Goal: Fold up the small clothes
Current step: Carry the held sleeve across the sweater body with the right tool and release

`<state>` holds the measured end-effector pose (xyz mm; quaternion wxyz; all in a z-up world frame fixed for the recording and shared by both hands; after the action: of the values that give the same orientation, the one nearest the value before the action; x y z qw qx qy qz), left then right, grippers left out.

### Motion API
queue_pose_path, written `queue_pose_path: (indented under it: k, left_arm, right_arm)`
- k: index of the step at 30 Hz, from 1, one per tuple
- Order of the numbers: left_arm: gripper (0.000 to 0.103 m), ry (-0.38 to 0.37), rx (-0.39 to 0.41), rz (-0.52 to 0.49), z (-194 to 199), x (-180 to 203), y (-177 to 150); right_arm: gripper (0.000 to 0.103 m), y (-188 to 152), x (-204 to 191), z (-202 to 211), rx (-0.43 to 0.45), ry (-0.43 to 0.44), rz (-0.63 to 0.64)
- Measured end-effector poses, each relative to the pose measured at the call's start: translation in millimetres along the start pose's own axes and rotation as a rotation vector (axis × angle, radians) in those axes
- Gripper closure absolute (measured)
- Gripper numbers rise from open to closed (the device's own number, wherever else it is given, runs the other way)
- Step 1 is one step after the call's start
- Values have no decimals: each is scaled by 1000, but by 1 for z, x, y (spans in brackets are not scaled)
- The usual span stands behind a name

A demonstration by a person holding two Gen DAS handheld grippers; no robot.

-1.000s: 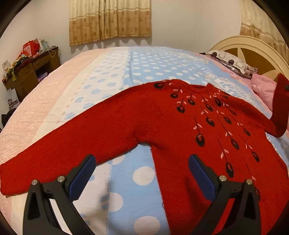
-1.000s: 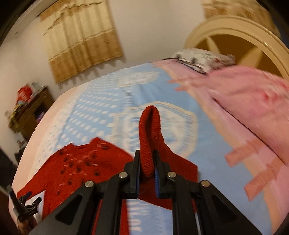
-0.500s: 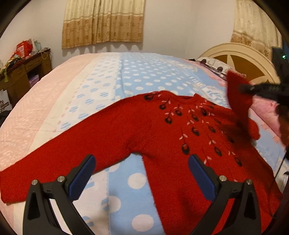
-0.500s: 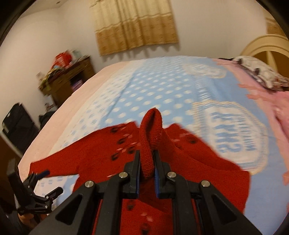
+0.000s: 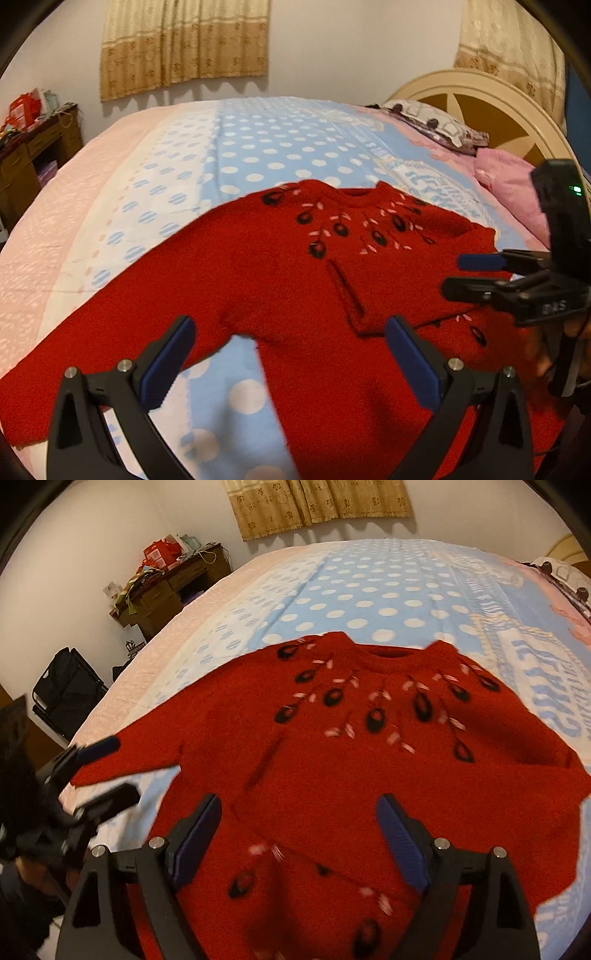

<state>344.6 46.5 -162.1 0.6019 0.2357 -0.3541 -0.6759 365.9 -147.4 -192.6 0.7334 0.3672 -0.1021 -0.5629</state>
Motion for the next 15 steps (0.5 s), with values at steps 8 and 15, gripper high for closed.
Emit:
queue_pose_path:
  k: [8, 15]
  left_arm:
    - [2, -78, -78, -49, -43, 49, 7]
    - [47, -70, -197, -116, -99, 71, -3]
  right_arm:
    - [17, -26, 53, 53, 42, -103, -82]
    - [17, -57, 71, 79, 39, -96, -119]
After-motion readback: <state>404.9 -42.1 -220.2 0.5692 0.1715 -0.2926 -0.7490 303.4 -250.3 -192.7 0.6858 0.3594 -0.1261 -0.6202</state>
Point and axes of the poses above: each gripper's, at about its wrist camera, not at the fingertips, and z roughly against the way its jaws point, x to its right, y to its top, the point moved 7 cm from there along -z, roughly the way its jaws point, and after that the axes turned 7 degrees about x, right-handed, at the moved point
